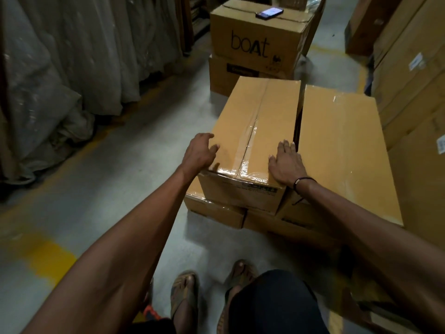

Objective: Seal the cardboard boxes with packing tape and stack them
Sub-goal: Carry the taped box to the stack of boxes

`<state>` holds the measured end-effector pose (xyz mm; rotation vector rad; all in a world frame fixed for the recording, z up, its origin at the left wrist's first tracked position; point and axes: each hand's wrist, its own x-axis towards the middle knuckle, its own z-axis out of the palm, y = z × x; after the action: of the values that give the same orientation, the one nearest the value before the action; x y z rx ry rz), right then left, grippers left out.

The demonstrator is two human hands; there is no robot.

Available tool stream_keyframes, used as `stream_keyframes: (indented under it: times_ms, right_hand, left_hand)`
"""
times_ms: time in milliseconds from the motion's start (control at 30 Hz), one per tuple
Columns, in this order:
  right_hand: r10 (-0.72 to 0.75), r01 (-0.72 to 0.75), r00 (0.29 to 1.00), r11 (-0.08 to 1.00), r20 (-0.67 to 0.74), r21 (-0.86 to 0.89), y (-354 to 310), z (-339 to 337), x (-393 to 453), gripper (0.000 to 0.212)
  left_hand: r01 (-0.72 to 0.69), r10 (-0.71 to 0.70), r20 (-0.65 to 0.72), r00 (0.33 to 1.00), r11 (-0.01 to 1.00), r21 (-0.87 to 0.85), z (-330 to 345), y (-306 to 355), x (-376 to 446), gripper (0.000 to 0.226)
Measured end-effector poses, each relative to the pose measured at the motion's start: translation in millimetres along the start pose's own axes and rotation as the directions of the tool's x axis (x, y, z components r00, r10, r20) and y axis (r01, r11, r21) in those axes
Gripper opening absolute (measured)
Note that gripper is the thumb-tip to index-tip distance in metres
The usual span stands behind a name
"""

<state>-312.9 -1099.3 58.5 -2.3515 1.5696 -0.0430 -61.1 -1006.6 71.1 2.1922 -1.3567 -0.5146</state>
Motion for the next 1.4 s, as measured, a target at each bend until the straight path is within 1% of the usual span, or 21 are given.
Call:
stream_keyframes:
  times_ms: [133,200,333,500,600,667,733,933,1033,1200,1300,1400]
  right_hand:
    - [-0.074,0.078,0.997,0.986,-0.029,0.151,-21.8,-30.0,-35.4,0.062]
    - [-0.112,0.119,0.993,0.97,-0.046,0.211,-41.8,-49.7,-59.7,0.06]
    - [-0.232,0.247,0.969,0.922,-0.084,0.299,-97.3,-80.5,-118.1,0.056]
    - [-0.422,0.417,0.904,0.831,-0.071,0.369,-168.8,-84.1,-194.0,0.055]
    - [-0.479,0.454,0.876,0.787,-0.049,0.418,-207.4,-74.7,-231.7,0.053]
    - [-0.513,0.479,0.857,0.754,-0.051,0.449,-231.3,-67.5,-250.8,0.054]
    - [-0.552,0.511,0.832,0.721,-0.057,0.468,-252.6,-62.1,-266.8,0.054]
    - [-0.68,0.604,0.733,0.627,-0.032,0.492,-316.3,-51.2,-312.8,0.055]
    - [-0.721,0.626,0.693,0.591,-0.014,0.508,-341.9,-41.4,-338.1,0.054]
    - [-0.787,0.664,0.616,0.535,0.023,0.522,-382.4,-18.6,-388.2,0.05]
    - [-0.844,0.709,0.533,0.483,0.059,0.513,-414.7,-2.4,-429.2,0.048]
    - [-0.906,0.755,0.411,0.401,0.103,0.519,-451.8,14.9,-478.4,0.049]
  left_hand:
    - [0.013,-0.042,-0.129,0.991,0.976,-0.216,-51.6,14.6,-57.2,0.038]
    - [0.011,-0.062,-0.175,0.983,0.959,-0.282,-80.2,20.2,-95.2,0.034]
    - [0.016,-0.132,-0.277,0.952,0.923,-0.385,-129.6,18.7,-179.8,0.027]
    - [0.015,-0.24,-0.41,0.88,0.877,-0.481,-171.8,1.6,-277.5,0.016]
    - [0.015,-0.299,-0.45,0.842,0.845,-0.535,-185.3,-18.0,-326.5,0.011]
    - [0.035,-0.331,-0.47,0.818,0.844,-0.535,-192.3,-33.4,-357.4,0.004]
    - [0.056,-0.359,-0.495,0.792,0.849,-0.526,-200.5,-47.1,-385.7,0.002]
    - [0.141,-0.475,-0.548,0.688,0.829,-0.541,-228.9,-83.7,-452.0,0.008]
    - [0.16,-0.505,-0.561,0.656,0.82,-0.55,-237.4,-92.4,-485.1,0.007]
    - [0.178,-0.566,-0.573,0.593,0.786,-0.592,-242.8,-118.0,-547.1,0.013]
    - [0.196,-0.609,-0.59,0.53,0.765,-0.614,-249.1,-142.2,-595.6,0.015]
    - [0.236,-0.659,-0.61,0.44,0.74,-0.63,-256.6,-170.3,-648.8,0.014]
